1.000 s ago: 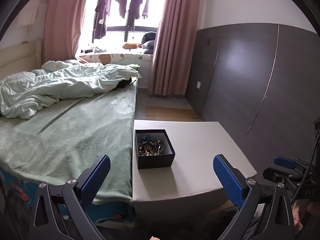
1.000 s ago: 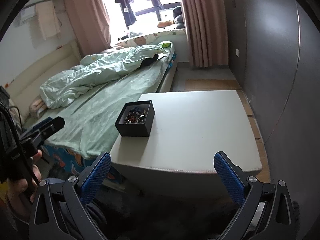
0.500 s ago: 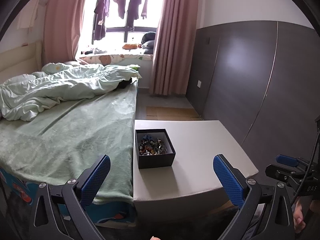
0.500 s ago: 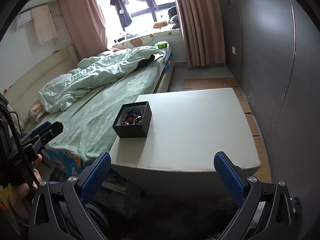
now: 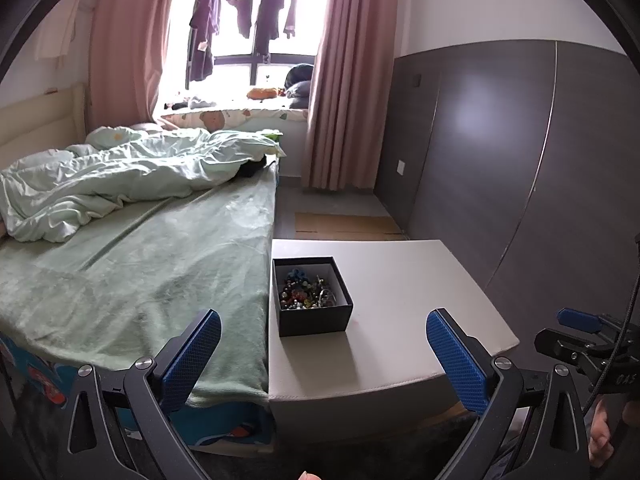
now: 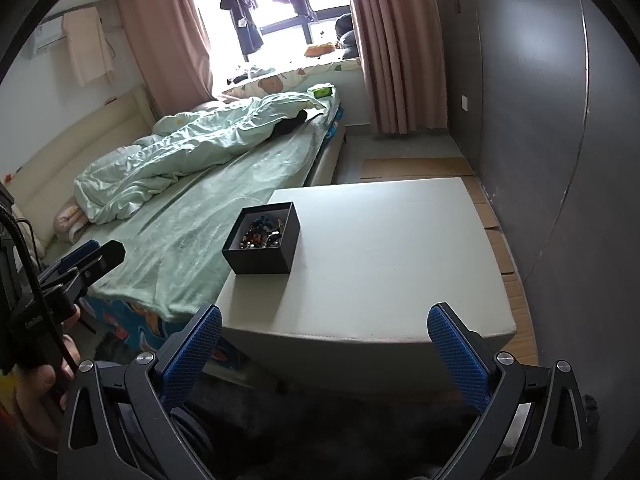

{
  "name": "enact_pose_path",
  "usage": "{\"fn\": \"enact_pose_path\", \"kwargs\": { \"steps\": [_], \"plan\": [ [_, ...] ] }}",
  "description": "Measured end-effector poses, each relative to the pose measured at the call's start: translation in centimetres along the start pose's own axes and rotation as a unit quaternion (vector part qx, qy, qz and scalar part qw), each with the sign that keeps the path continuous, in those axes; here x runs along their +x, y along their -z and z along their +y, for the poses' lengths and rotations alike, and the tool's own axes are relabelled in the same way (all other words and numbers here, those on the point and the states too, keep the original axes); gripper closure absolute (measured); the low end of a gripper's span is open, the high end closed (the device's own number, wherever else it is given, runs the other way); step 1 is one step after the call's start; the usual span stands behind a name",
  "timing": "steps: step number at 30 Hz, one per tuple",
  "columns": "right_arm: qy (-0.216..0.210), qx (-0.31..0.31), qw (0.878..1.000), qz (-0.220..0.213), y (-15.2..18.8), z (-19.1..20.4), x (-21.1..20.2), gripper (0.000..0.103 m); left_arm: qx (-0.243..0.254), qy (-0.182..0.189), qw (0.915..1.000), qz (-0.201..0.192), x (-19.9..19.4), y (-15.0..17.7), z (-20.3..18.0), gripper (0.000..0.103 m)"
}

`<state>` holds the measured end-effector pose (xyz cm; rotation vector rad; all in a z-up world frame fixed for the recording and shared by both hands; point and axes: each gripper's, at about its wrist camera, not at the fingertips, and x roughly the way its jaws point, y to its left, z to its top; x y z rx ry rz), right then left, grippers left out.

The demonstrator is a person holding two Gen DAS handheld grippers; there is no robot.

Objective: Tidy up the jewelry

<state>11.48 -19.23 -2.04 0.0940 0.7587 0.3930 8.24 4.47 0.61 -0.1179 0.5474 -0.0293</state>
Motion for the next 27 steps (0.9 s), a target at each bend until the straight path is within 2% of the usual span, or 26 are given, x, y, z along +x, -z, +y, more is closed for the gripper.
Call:
{"fn": "enact_pose_path", "kwargs": {
  "steps": [27],
  "plan": [
    [0.003, 0.004, 1.000, -0.002, 0.21, -0.73, -0.21, 0.000, 0.027, -0.023, 0.9992, -0.019, -0.84, 0.17, -0.59, 0.000]
  ]
}}
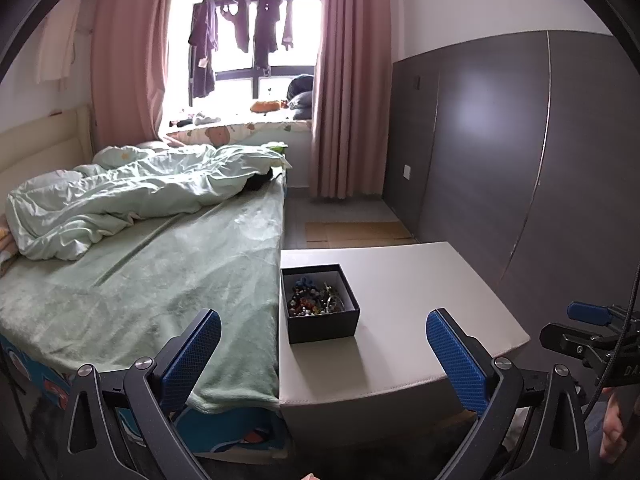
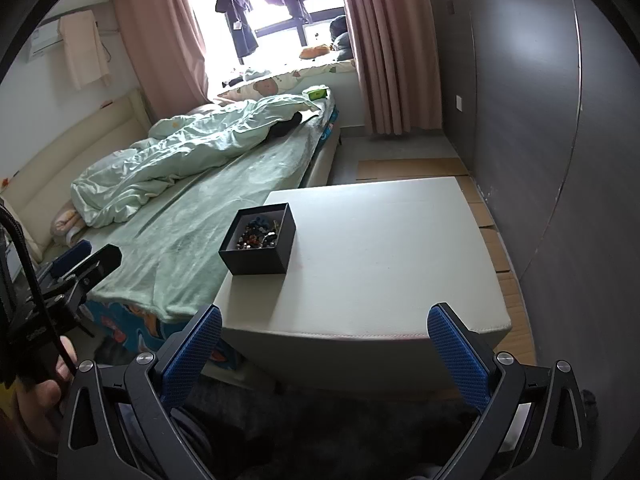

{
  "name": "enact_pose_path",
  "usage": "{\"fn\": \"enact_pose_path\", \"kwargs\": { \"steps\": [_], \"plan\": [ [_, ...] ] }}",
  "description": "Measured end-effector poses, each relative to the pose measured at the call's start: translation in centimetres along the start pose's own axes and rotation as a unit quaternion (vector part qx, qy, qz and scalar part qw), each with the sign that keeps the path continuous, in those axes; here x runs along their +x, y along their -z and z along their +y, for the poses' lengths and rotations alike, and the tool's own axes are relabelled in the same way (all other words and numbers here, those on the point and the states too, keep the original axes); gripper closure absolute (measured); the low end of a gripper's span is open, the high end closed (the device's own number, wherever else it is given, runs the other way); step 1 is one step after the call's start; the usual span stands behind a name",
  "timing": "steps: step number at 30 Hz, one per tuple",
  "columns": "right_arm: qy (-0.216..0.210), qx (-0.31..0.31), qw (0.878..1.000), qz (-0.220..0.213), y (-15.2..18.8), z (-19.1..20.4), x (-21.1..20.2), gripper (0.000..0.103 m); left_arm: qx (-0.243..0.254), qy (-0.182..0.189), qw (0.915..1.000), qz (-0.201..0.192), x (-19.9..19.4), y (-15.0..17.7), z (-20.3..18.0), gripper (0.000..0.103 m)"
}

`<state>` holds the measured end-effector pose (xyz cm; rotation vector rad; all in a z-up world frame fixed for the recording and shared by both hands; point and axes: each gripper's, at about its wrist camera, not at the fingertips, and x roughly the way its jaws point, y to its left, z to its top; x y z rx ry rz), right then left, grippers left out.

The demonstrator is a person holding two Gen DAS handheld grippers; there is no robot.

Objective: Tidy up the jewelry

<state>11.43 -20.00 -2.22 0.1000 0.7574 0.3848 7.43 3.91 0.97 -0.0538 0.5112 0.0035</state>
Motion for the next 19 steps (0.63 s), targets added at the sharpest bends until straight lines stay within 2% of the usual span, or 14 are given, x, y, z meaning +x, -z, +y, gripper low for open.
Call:
{"fn": "enact_pose_path", "kwargs": {
  "steps": [19],
  "plan": [
    [0.001, -0.002, 1.000, 0.001, 0.0, -0.3, 0.0, 0.000, -0.010, -0.003, 0.9999, 0.008, 1.0, -0.4, 0.5, 0.000]
  ]
}}
